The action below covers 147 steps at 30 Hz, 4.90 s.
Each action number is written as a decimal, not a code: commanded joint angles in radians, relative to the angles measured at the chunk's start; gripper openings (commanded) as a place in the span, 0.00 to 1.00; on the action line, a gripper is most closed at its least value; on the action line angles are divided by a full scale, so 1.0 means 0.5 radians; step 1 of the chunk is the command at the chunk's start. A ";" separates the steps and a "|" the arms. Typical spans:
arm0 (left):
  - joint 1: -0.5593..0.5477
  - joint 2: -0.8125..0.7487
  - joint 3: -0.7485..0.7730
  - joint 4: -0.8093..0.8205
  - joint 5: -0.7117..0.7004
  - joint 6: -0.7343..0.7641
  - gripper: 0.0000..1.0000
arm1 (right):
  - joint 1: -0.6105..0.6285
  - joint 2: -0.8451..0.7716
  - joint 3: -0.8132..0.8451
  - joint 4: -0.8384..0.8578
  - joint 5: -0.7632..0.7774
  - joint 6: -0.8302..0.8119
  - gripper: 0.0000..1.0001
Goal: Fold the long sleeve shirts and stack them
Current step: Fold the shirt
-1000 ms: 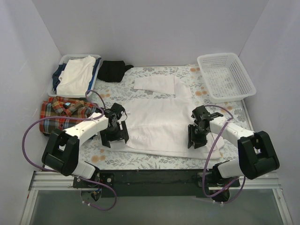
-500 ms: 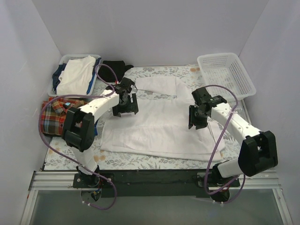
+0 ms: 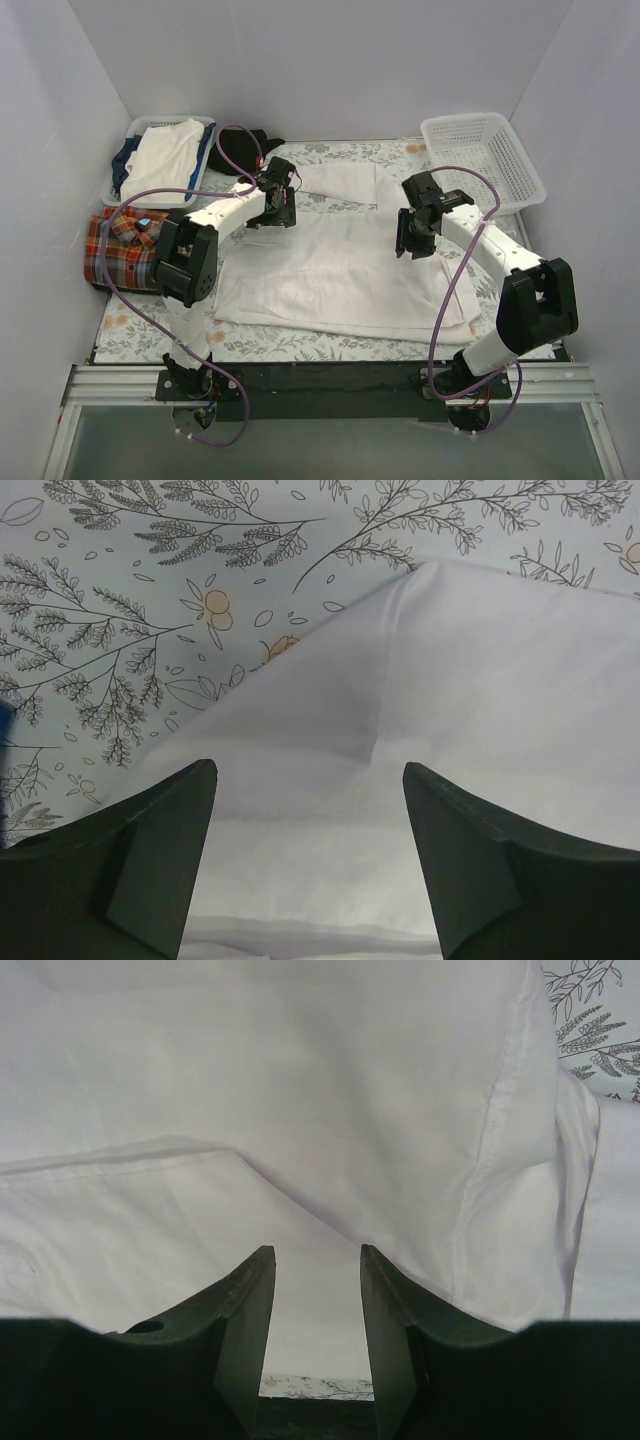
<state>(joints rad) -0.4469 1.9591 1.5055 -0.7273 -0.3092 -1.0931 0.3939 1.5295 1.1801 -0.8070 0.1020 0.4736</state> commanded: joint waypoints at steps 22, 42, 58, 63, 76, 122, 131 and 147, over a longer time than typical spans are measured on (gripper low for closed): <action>-0.070 0.153 -0.066 0.096 0.094 0.128 0.53 | -0.002 -0.049 -0.028 0.059 0.044 0.050 0.48; -0.067 -0.034 0.131 -0.159 -0.357 0.063 0.00 | -0.189 0.306 0.461 0.086 0.253 -0.064 0.48; -0.008 -0.151 0.158 -0.214 -0.483 0.060 0.00 | -0.300 1.104 1.119 0.209 0.217 -0.312 0.70; 0.007 -0.194 0.152 -0.276 -0.557 0.020 0.00 | -0.318 1.251 1.238 0.206 0.146 -0.318 0.69; 0.108 -0.402 -0.179 -0.408 -0.808 -0.161 0.00 | -0.321 1.019 0.975 0.436 -0.005 -0.300 0.66; 0.133 -0.184 0.097 -0.352 -0.649 -0.066 0.00 | -0.367 0.948 1.113 0.433 -0.026 -0.429 0.01; 0.136 -0.166 0.170 -0.359 -0.667 -0.047 0.00 | -0.374 0.889 1.116 0.442 -0.158 -0.481 0.01; 0.136 -0.313 -0.096 -0.402 -0.649 -0.124 0.00 | -0.377 0.175 0.352 0.445 -0.315 -0.407 0.01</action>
<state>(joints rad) -0.3817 1.8736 1.4780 -0.9195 -0.6174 -1.1362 0.2077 1.7241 1.4235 -0.5953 -0.0341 0.2588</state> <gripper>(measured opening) 0.010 0.023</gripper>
